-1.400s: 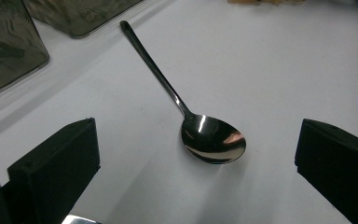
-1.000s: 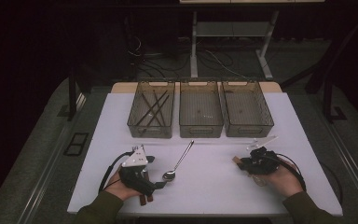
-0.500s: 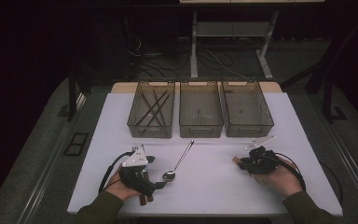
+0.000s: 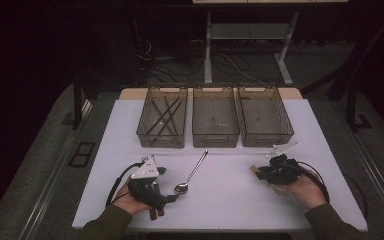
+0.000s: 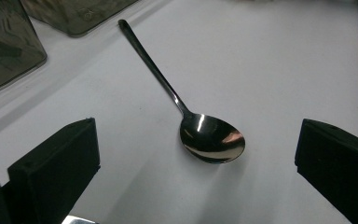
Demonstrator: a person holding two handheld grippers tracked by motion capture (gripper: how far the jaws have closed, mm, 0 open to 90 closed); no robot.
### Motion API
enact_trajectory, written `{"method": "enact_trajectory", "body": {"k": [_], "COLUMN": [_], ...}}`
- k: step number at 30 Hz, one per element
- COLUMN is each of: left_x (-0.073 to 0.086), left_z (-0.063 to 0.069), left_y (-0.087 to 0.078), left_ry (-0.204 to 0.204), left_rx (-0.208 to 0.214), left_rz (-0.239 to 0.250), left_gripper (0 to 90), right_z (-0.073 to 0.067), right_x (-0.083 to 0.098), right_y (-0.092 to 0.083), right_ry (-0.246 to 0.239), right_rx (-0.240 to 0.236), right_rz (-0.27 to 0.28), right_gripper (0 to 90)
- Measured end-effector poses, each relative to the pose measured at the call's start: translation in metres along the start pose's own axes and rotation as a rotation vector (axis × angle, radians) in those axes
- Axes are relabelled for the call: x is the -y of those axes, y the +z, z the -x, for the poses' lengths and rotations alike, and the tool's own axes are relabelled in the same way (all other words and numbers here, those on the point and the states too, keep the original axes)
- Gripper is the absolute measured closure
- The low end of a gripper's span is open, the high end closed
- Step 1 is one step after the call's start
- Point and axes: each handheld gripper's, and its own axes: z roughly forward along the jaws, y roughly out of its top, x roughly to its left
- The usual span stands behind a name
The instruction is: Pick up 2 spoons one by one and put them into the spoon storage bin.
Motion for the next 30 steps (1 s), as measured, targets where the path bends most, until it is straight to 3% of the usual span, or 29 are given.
{"method": "enact_trajectory", "body": {"k": [17,30], "left_x": [0.0,0.0], "left_z": [0.0,-0.001], "left_y": [0.0,0.001], "left_ry": [0.0,-0.005], "left_rx": [0.0,0.0], "left_rz": [-0.002,-0.003], "left_gripper": [0.0,0.0], "right_z": [0.006,0.013], "right_x": [-0.009,-0.027], "right_y": [-0.01,-0.014], "right_ry": [0.022,0.041], "right_rx": [-0.02,-0.035], "right_rz": [0.046,0.08], "right_gripper": [74.4,74.4]}}
